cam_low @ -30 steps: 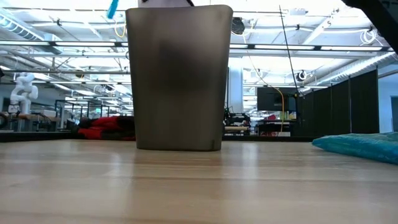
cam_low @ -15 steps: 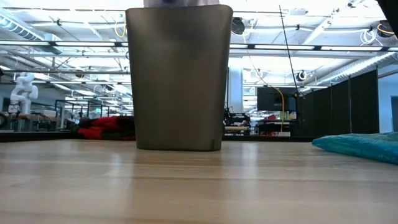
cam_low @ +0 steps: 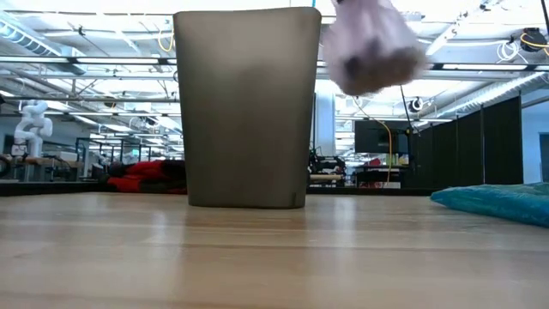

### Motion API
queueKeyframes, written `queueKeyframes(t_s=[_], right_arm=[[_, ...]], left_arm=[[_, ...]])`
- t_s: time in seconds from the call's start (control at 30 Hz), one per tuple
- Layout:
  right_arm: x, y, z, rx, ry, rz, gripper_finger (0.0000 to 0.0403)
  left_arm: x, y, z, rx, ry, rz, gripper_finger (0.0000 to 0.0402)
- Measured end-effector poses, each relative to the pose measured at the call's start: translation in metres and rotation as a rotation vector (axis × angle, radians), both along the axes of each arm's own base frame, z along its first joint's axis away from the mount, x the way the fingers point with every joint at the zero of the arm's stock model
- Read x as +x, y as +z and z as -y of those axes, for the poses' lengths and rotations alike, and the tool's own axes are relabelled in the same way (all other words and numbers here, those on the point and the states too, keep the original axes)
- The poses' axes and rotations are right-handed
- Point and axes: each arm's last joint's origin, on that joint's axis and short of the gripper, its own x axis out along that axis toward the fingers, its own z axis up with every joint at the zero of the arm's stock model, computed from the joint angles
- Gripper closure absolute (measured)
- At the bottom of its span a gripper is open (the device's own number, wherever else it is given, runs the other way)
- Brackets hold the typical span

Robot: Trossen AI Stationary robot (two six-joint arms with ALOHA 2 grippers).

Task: Place trash/remove bag and relplace
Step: Remove the pink trash bag from the trash bin

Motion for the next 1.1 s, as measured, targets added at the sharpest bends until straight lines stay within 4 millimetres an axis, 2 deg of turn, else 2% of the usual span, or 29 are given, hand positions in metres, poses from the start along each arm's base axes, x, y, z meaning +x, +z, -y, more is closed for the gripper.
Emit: queueKeyframes(t_s=[0.13, 0.33, 0.47, 0.57, 0.73, 0.83, 0.93, 1.1], right_arm=[[-0.002, -0.017, 0.0, 0.09, -0.006, -0.119, 0.0403], [-0.011, -0.042, -0.001, 0.075, -0.011, -0.071, 0.0403], [-0.026, -0.079, -0.006, 0.047, 0.014, -0.008, 0.0403], [-0.041, -0.115, -0.006, 0.009, 0.008, -0.008, 0.0403], [-0.068, -0.177, 0.009, 0.024, -0.081, -0.007, 0.0403], [-0.082, -0.206, 0.022, 0.023, -0.111, 0.037, 0.0403], [-0.089, -0.22, 0.036, -0.025, -0.094, 0.115, 0.0403], [-0.098, -0.228, 0.057, -0.037, -0.085, 0.164, 0.0403]], left_arm=[[-0.001, -0.001, 0.002, -0.008, 0.0, -0.005, 0.0217], [-0.001, -0.004, 0.002, -0.047, 0.0, -0.031, 0.0217], [-0.002, -0.006, 0.002, -0.06, 0.003, -0.038, 0.0217], [-0.002, -0.005, 0.002, -0.059, 0.003, -0.038, 0.0217], [-0.001, -0.007, 0.001, -0.094, -0.001, -0.038, 0.0217], [0.0, -0.008, 0.0, -0.107, -0.001, -0.046, 0.0217], [0.0, -0.008, 0.0, -0.105, 0.01, -0.044, 0.0217], [-0.001, -0.008, -0.001, -0.111, 0.029, -0.034, 0.0217]])
